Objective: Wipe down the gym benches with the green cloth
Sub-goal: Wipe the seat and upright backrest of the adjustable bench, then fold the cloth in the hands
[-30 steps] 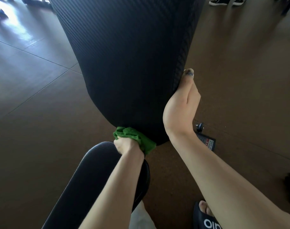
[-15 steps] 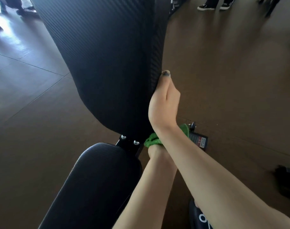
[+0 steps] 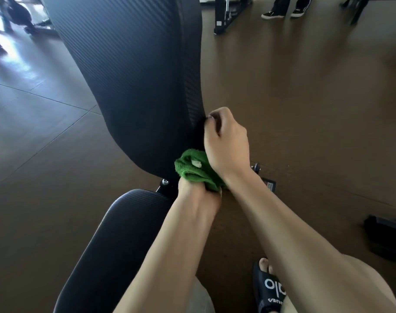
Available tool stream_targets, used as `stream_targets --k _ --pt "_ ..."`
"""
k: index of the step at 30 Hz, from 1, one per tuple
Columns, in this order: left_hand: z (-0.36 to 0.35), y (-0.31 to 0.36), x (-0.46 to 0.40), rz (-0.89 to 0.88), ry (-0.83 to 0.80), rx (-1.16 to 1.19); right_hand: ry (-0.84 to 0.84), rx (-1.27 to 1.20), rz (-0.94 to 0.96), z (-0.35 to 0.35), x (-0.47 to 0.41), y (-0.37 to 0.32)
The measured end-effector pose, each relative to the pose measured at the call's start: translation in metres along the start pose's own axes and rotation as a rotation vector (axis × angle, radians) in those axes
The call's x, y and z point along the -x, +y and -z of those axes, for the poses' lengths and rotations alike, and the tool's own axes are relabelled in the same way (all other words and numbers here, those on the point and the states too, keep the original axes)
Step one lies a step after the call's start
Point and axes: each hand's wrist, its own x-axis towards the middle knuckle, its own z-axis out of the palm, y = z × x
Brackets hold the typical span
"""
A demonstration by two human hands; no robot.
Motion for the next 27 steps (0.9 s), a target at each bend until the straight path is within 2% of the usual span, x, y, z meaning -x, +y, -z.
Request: stream_targets --k 2,5,8,11,14,16,21,24,27 --pt "0.005 0.000 -0.003 -0.057 -0.106 -0.053 -0.086 -0.062 -0.160 0.013 -0.001 -0.002" --pt "0.017 -0.007 0.005 -0.107 -0.112 -0.164 -0.350 -0.036 -0.347 0.031 -0.009 0.001" --pt "0.024 -0.023 0.009 -0.035 -0.177 -0.340 -0.616 -0.041 -0.382 0.044 -0.016 0.015" --pt "0.028 -0.041 0.001 0.003 -0.282 -0.490 -0.791 -0.031 -0.537 0.061 -0.021 0.034" --pt "0.025 -0.045 -0.015 0.044 -0.292 -0.475 -0.945 -0.173 -0.707 0.078 -0.026 0.051" --pt "0.011 -0.042 -0.020 0.081 -0.337 -0.505 -0.923 -0.273 -0.727 0.088 -0.025 0.061" --pt "-0.024 -0.023 0.008 0.373 -0.447 -0.687 -0.603 -0.597 -0.891 0.131 0.012 0.071" --pt "-0.053 -0.017 0.057 0.467 -0.532 -0.924 -0.545 -0.544 -0.933 0.185 0.032 0.052" --pt "-0.091 -0.015 0.111 0.548 -0.566 -1.055 -0.461 -0.479 -1.000 0.252 0.037 0.014"
